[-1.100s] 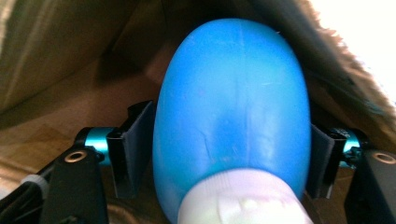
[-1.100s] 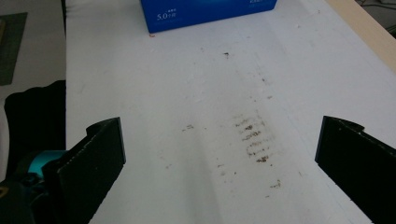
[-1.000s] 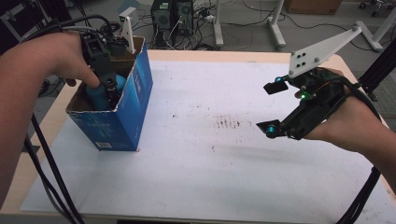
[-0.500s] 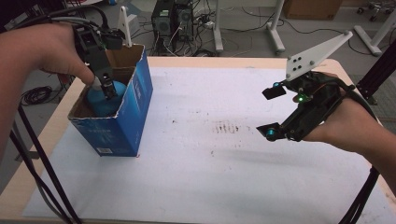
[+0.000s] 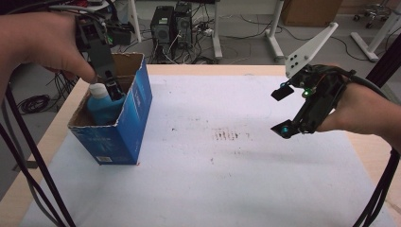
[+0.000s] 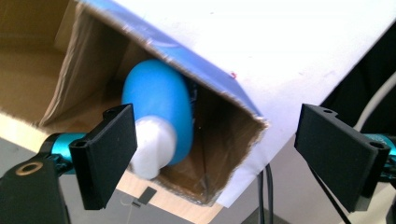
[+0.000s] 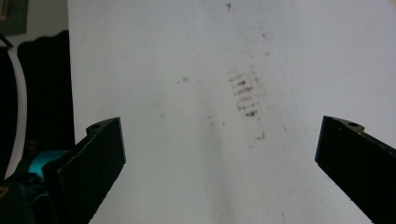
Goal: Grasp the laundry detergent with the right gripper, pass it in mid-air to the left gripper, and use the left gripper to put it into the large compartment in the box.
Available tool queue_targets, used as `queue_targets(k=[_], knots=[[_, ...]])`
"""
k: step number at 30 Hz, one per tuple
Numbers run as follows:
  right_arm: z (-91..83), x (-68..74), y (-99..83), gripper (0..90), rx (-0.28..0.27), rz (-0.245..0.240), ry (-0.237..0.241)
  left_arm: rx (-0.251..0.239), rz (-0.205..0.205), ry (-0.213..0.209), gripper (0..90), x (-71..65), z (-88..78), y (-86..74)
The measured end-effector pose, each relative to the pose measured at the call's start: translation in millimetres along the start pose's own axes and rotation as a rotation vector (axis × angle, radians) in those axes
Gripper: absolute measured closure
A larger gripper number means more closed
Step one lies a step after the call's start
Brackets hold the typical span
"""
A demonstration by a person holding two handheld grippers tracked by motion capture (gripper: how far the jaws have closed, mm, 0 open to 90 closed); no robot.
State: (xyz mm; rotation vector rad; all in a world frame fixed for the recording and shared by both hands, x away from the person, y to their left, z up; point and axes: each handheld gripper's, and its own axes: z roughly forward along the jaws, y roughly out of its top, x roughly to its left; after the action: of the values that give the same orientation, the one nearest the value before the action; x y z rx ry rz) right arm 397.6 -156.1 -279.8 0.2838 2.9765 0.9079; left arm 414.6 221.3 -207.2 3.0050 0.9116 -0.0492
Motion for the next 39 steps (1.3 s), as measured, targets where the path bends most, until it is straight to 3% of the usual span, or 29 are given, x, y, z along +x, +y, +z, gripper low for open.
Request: queue_targets(k=[3,5,7,10,12,20,29,34,39], knots=[[-0.7,-7.2,-1.4,0.6,0.075,-0.003,-0.002,0.004,0.04,0.009,10.0,-9.0,-0.1,8.2],[-0.5,-9.0,-1.9,0.6,0.092,-0.009,-0.004,0.005,0.059,0.011,7.5,-11.7,0.2,10.9],[-2.4,-13.8,-2.9,0.6,0.168,-0.018,-0.015,-0.004,0.11,0.012,6.7,-22.2,0.4,20.5],[-3.6,-15.7,-3.4,0.6,0.195,-0.025,-0.016,-0.009,0.119,0.022,4.8,-26.7,0.8,25.1],[-4.3,-16.5,-4.6,0.6,0.241,-0.026,-0.019,-0.016,0.134,0.017,4.8,-30.7,1.5,30.3],[-3.0,-19.8,-9.1,0.6,0.39,-0.069,-0.032,-0.01,0.233,0.018,1.6,-42.3,9.7,49.7],[-6.1,-33.3,-3.3,0.6,0.402,-0.072,-0.041,0.017,0.308,-0.013,1.6,-53.4,20.2,62.9],[-6.4,-37.4,2.0,0.6,0.402,-0.079,-0.041,0.017,0.312,-0.024,1.6,-56.3,23.3,64.6],[-5.1,-39.3,2.9,0.6,0.4,-0.079,-0.049,0.019,0.344,-0.018,1.6,-57.6,24.0,67.4]])
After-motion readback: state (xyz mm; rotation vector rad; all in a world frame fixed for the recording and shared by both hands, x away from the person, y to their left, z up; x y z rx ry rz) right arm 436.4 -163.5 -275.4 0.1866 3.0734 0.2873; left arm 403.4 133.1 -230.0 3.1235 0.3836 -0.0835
